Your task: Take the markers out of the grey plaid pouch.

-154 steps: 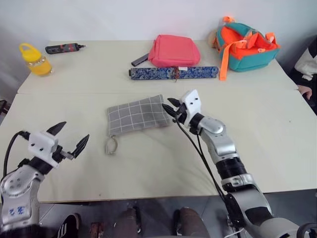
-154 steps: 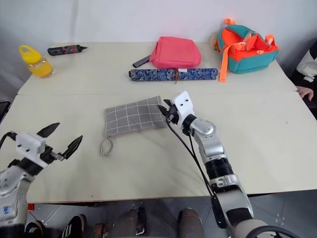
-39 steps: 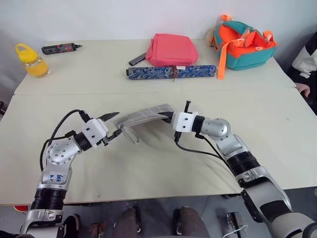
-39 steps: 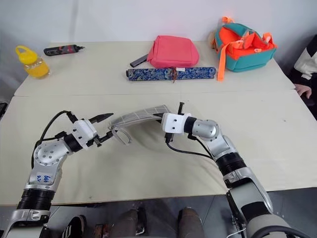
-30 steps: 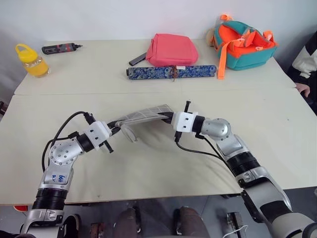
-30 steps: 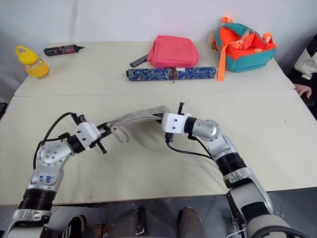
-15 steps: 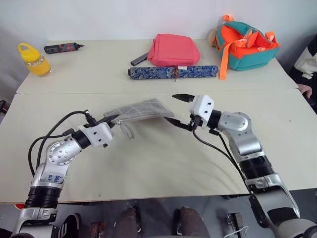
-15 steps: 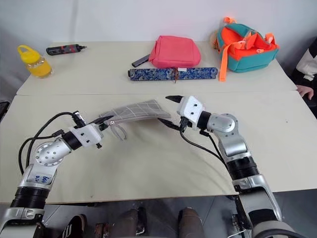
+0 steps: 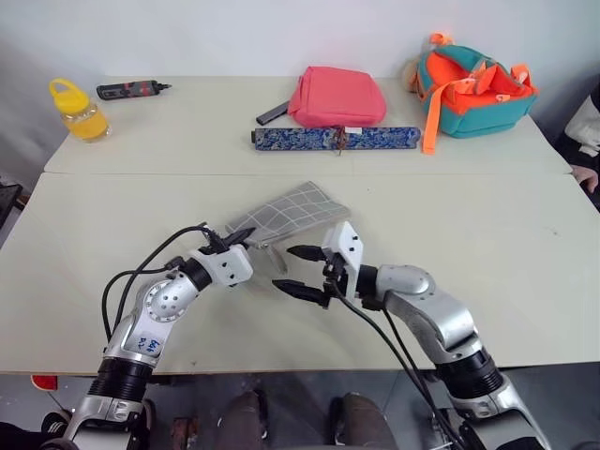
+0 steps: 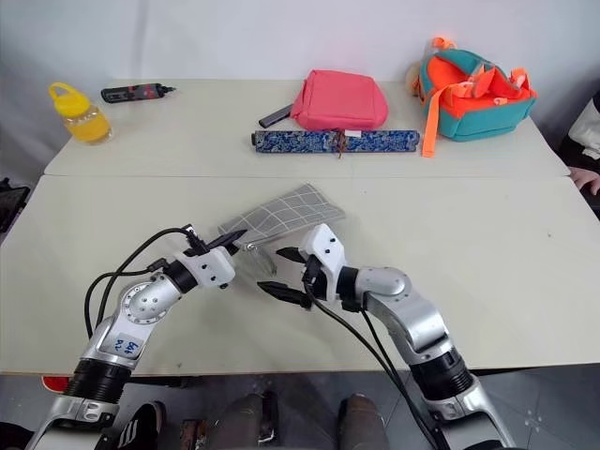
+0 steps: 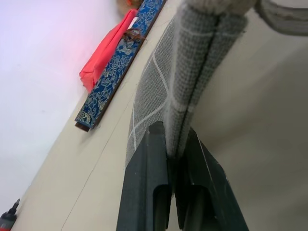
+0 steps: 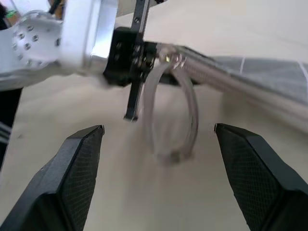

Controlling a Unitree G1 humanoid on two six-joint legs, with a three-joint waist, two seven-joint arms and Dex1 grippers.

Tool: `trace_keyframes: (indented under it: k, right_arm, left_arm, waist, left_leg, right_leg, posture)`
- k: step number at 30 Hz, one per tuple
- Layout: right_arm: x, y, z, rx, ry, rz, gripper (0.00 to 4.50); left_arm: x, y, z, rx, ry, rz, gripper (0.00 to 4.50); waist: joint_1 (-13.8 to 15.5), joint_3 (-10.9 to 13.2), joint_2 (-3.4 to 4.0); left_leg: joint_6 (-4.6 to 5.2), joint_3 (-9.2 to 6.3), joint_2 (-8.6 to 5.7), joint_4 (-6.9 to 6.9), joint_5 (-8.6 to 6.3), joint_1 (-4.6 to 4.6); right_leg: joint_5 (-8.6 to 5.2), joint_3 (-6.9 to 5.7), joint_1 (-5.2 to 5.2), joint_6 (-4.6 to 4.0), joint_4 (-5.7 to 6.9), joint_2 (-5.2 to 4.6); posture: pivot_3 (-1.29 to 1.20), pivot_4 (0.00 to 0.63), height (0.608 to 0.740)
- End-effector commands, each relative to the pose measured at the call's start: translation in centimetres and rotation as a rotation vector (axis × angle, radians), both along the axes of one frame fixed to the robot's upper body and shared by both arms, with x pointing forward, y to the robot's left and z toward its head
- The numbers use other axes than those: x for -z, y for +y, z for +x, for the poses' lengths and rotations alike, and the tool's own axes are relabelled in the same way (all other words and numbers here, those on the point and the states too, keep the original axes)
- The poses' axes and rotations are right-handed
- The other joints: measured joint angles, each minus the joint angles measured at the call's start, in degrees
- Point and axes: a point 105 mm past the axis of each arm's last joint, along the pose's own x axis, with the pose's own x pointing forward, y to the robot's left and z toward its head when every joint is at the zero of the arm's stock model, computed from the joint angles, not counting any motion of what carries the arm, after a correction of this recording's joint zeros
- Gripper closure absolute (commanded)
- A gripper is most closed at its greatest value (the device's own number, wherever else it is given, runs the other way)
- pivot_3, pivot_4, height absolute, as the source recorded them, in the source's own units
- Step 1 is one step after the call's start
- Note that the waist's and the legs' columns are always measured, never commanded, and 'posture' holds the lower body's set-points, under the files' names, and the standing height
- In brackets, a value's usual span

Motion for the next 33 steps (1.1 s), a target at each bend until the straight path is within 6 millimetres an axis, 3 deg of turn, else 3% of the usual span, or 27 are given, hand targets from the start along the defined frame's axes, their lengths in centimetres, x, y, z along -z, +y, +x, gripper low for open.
trace_keyframes:
  k: [1,2,5,14,22,28,33]
  right_arm:
    - [-0.8,0.8,0.4,0.022,-0.031,0.027,0.68]
    - [-0.5,1.1,0.3,0.016,-0.032,0.015,0.68]
    - [0.1,1.3,0.7,0.037,-0.039,-0.001,1.26]
    - [0.0,-0.5,2.6,0.092,-0.088,-0.048,4.38]
    - [-1.3,-3.0,3.9,0.117,-0.118,-0.065,4.45]
    - [-1.2,-6.7,6.2,0.214,-0.171,-0.157,4.45]
    - [-1.5,-11.7,8.5,0.328,-0.216,-0.256,4.45]
  left_arm:
    - [-0.6,-0.9,-0.3,0.030,-0.018,0.001,4.50]
    - [-0.6,-0.9,-0.3,0.028,-0.018,0.001,4.50]
    - [-0.9,-0.8,-0.3,0.022,-0.021,-0.003,4.50]
    - [-1.1,-0.6,-0.8,0.021,-0.013,-0.016,4.50]
    - [-1.4,0.7,-0.7,0.006,0.005,-0.044,4.50]
    - [-1.7,1.8,-1.6,0.076,0.101,-0.157,4.50]
    - [-2.0,5.0,-2.8,0.081,0.188,-0.274,4.50]
  waist:
    - [0.02,0.00,0.00]
    - [0.06,0.00,0.00]
    - [0.05,0.00,0.00]
    - [-0.10,0.00,0.00]
    - [-0.14,0.00,0.00]
    - [-0.14,0.00,0.00]
    - [-0.33,0.00,0.00]
  left_leg:
    - [0.00,0.00,0.00,-0.02,0.00,0.00]
    - [-0.01,0.01,0.00,-0.02,0.00,0.00]
    - [-0.01,0.02,-0.01,-0.03,0.00,-0.01]
    - [-0.02,0.03,0.00,-0.06,0.00,-0.01]
    - [-0.02,0.03,0.01,-0.09,0.00,-0.01]
    - [-0.02,0.03,0.01,-0.09,0.00,-0.01]
    - [-0.03,0.06,0.03,-0.12,0.01,-0.01]
  right_leg:
    - [0.00,0.00,-0.02,0.00,0.01,0.00]
    - [0.00,-0.02,-0.02,0.00,0.04,0.00]
    - [0.00,-0.03,-0.01,0.01,0.02,0.00]
    - [0.00,-0.02,-0.06,0.01,0.03,0.00]
    - [0.00,0.00,-0.10,0.01,0.01,0.00]
    - [0.00,0.00,-0.09,0.01,-0.03,0.00]
    - [0.00,0.01,-0.14,0.01,-0.06,0.00]
  posture:
    - [0.00,0.150,0.740]
    - [0.00,0.150,0.740]
    - [0.00,0.150,0.740]
    - [0.00,0.150,0.740]
    - [0.00,0.150,0.740]
    - [0.00,0.150,0.740]
    - [0.00,0.150,0.740]
